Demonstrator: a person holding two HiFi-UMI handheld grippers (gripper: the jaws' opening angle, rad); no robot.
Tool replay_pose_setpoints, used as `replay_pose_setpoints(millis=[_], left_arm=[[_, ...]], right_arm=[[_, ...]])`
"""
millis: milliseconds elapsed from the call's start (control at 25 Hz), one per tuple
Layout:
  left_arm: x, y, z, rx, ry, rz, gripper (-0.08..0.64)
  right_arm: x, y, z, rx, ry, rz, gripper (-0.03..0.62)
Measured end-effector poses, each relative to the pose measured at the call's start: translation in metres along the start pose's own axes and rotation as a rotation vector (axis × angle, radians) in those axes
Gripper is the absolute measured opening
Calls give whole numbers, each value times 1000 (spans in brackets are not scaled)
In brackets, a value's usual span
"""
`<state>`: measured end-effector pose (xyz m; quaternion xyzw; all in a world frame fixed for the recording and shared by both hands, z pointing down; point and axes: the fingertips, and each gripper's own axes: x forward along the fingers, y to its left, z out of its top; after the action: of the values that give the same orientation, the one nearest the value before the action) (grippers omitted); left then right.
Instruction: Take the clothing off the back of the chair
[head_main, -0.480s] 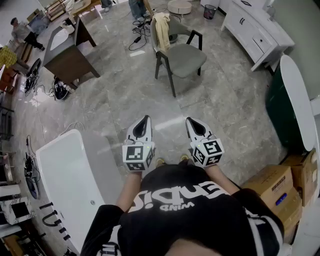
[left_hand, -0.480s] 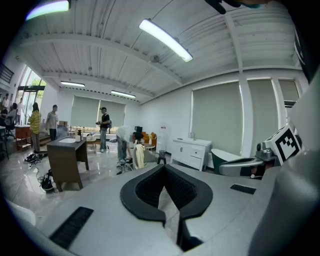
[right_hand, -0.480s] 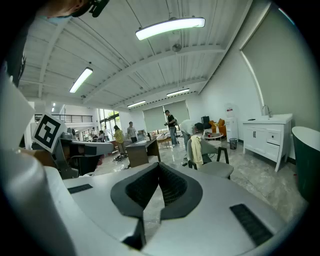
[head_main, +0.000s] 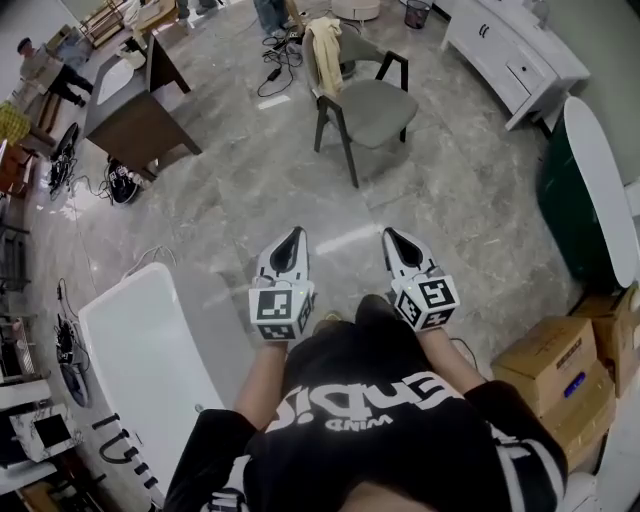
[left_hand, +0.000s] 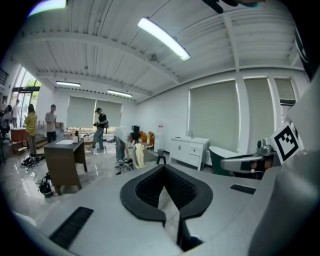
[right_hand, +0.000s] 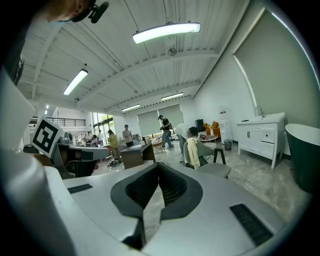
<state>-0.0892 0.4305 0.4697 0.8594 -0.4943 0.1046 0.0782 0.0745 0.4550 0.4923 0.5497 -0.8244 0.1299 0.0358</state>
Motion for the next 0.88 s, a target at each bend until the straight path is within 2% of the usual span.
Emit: replay_pose_setpoints(millis=[360,640,880], left_arm=[[25,22,-8,-10,8,-11,15],[73,58,-3,-8,1,6,15],[128,89,17,-8,5,10,15]], right_arm=[[25,-10,-9,9,14,-46,14],[83,-29,-7,5,12,-37,14],[142,-57,15,10,12,-35,14]])
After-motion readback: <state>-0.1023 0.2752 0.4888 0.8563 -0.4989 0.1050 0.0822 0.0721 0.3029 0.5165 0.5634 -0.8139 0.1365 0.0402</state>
